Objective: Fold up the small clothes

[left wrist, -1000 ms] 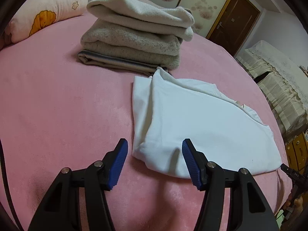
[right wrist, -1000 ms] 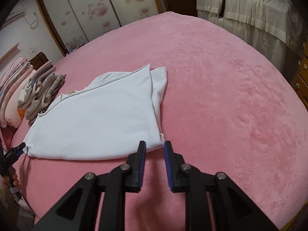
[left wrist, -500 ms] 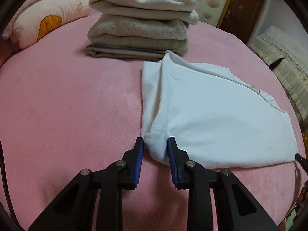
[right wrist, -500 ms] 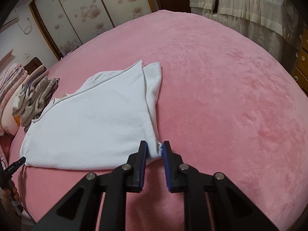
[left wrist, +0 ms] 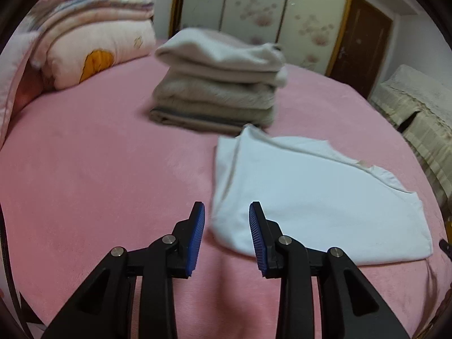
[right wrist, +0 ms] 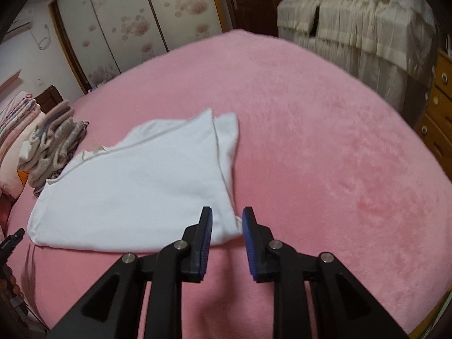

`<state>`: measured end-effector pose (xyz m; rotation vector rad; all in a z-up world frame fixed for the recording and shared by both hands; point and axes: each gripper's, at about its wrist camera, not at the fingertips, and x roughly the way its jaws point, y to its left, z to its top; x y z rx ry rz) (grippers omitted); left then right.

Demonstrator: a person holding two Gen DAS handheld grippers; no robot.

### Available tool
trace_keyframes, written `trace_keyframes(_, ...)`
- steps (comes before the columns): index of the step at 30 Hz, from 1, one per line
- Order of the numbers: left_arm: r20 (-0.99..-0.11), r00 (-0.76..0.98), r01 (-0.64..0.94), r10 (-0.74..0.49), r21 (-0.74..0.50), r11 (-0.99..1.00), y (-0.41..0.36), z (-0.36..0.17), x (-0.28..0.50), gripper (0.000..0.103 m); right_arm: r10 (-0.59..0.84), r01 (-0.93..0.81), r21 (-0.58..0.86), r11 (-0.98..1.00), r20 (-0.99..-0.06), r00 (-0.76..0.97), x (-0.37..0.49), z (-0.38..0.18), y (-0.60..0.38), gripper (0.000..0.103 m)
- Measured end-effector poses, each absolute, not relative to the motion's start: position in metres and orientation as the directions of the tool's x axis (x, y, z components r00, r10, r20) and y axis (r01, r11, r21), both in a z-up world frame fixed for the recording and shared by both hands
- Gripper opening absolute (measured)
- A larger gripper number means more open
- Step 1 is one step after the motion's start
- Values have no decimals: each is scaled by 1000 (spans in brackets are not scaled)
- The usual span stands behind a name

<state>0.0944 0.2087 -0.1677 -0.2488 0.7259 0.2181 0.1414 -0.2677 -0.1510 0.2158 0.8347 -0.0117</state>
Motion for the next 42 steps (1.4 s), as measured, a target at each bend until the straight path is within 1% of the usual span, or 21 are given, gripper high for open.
trace_keyframes(2, -673, 736, -235, 71, -156, 959, 196, -167, 97, 30, 106, 52, 193, 980, -719, 687, 143, -146, -256, 22)
trace_keyframes(4, -694, 719, -213, 47, -156, 965, 188, -175, 107, 30, 140, 8, 197, 980, -722, 678, 149, -149, -242, 22)
trace_keyframes(7, -745, 664, -263, 64, -153, 953, 192, -197, 123, 28, 130, 7, 178, 984, -749, 650, 160, -164, -233, 22)
trace_keyframes(9, -781, 621, -313, 61, -175, 933, 206, -213, 129, 16, 89, 55, 156, 986, -782, 617, 165, -182, -242, 20)
trace_keyframes(10, -787, 614, -332, 52, -198, 922, 214, -218, 130, 9, 100, 71, 179, 981, -789, 606, 166, -189, -250, 10)
trace_keyframes(11, -785, 619, -337, 36, -224, 915, 219, -219, 128, 8, 116, 84, 207, 975, -789, 603, 165, -193, -258, 6)
trace_keyframes(12, -783, 621, -335, 22, -241, 911, 222, -218, 127, 8, 118, 97, 220, 971, -788, 605, 162, -192, -264, 0)
trace_keyframes(14, -782, 623, -329, 18, -241, 913, 221, -213, 127, 8, 115, 99, 220, 970, -783, 611, 157, -186, -268, 0)
trace_keyframes(17, -775, 632, -338, 18, -254, 906, 222, -206, 126, 9, 86, 87, 178, 980, -777, 624, 149, -174, -264, 0)
trace_keyframes(18, -771, 636, -341, 21, -257, 904, 223, -204, 125, 9, 78, 84, 167, 982, -774, 629, 147, -172, -263, 3)
trace_keyframes(22, -773, 632, -365, 55, -234, 901, 231, -200, 123, 10, 78, 68, 156, 985, -767, 637, 145, -164, -256, 3)
trace_keyframes(24, -779, 623, -385, 73, -224, 896, 232, -197, 118, 16, 89, 51, 159, 986, -761, 642, 144, -160, -249, 3)
trace_keyframes(26, -782, 612, -425, 120, -197, 884, 233, -192, 113, 45, 94, 37, 154, 987, -756, 647, 143, -155, -241, 3)
trace_keyframes(27, -777, 617, -435, 124, -205, 877, 234, -190, 108, 48, 108, 24, 161, 987, -753, 649, 143, -153, -236, 3)
trace_keyframes(29, -773, 625, -433, 112, -224, 873, 233, -184, 104, 53, 133, 0, 175, 985, -750, 647, 144, -149, -226, 3)
trace_keyframes(34, -789, 607, -406, 94, -206, 891, 217, -174, 96, 62, 195, -75, 193, 978, -736, 648, 143, -138, -193, 3)
trace_keyframes(42, -784, 620, -346, -17, -293, 891, 194, -162, 85, 67, 238, -180, 158, 971, -718, 654, 135, -121, -143, 3)
